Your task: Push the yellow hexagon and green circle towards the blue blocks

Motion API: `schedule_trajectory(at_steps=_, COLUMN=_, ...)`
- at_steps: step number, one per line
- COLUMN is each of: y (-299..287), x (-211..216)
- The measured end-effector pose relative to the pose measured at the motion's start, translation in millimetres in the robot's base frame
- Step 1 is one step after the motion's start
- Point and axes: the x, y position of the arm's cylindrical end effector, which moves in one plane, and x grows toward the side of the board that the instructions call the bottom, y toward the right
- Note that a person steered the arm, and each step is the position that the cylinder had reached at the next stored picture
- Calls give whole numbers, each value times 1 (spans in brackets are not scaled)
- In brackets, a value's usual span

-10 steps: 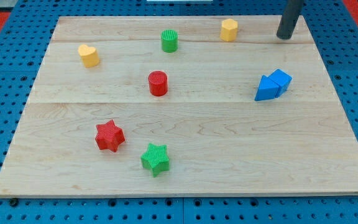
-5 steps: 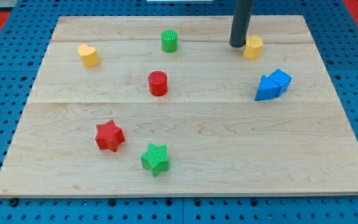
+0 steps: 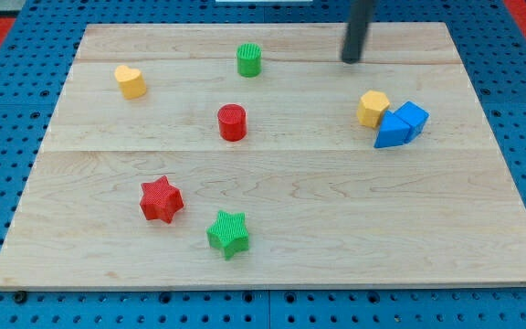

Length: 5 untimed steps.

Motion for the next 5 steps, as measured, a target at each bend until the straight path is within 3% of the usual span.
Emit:
schedule_trajectory(at_steps=1, y=-85, x=0)
schedule_trajectory(at_steps=2, y=-105, x=-32)
schedule_trajectory(at_steps=3, y=-168, x=-8)
schedule_trajectory(at_steps=5, y=-18, x=54)
